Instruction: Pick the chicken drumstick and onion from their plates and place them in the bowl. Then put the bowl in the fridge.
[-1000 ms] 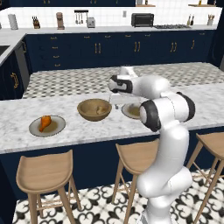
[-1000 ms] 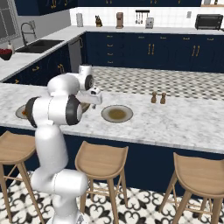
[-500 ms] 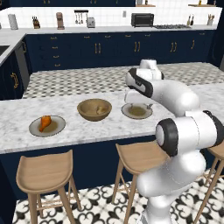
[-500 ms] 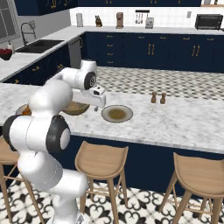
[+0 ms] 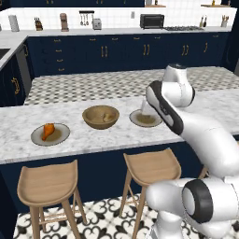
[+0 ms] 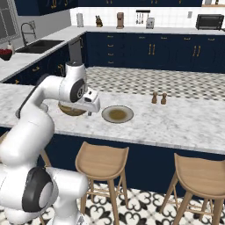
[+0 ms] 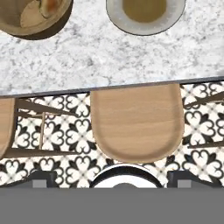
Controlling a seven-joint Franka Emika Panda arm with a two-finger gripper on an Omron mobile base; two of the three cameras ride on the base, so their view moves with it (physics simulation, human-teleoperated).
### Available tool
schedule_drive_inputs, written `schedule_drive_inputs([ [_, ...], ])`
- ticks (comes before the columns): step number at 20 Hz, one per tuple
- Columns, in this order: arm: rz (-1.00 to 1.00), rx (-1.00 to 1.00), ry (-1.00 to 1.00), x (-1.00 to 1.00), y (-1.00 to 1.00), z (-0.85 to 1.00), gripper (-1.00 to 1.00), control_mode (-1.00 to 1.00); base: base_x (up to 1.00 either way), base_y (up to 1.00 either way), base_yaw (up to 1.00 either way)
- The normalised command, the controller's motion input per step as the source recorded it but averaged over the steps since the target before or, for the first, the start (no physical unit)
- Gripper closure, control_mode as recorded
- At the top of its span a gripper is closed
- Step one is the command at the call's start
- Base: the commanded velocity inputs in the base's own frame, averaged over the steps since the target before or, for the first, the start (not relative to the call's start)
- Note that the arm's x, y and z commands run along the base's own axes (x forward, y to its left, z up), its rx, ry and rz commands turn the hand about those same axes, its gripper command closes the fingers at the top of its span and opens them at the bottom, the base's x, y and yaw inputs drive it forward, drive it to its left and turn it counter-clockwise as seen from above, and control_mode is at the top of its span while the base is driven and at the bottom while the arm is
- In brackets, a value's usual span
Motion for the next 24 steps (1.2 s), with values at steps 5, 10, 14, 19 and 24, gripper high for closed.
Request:
schedule_drive_inputs([
  [5,-0.01,0.01,-0.35,-0.52,0.0,0.0,-1.0,-1.0,0.0,0.0,0.0],
  [10,-0.01,0.0,-0.24,-0.13,0.04,0.03,-1.0,1.0,-0.07,0.1,0.0],
  [14,0.0,0.0,0.0,0.0,0.0,0.0,-1.0,1.0,-0.39,0.94,0.0],
  [19,0.0,0.0,0.0,0.0,0.0,0.0,-1.0,1.0,-0.35,1.0,-0.03],
  [24,0.0,0.0,0.0,0.0,0.0,0.0,-1.0,1.0,0.11,0.86,-0.07],
])
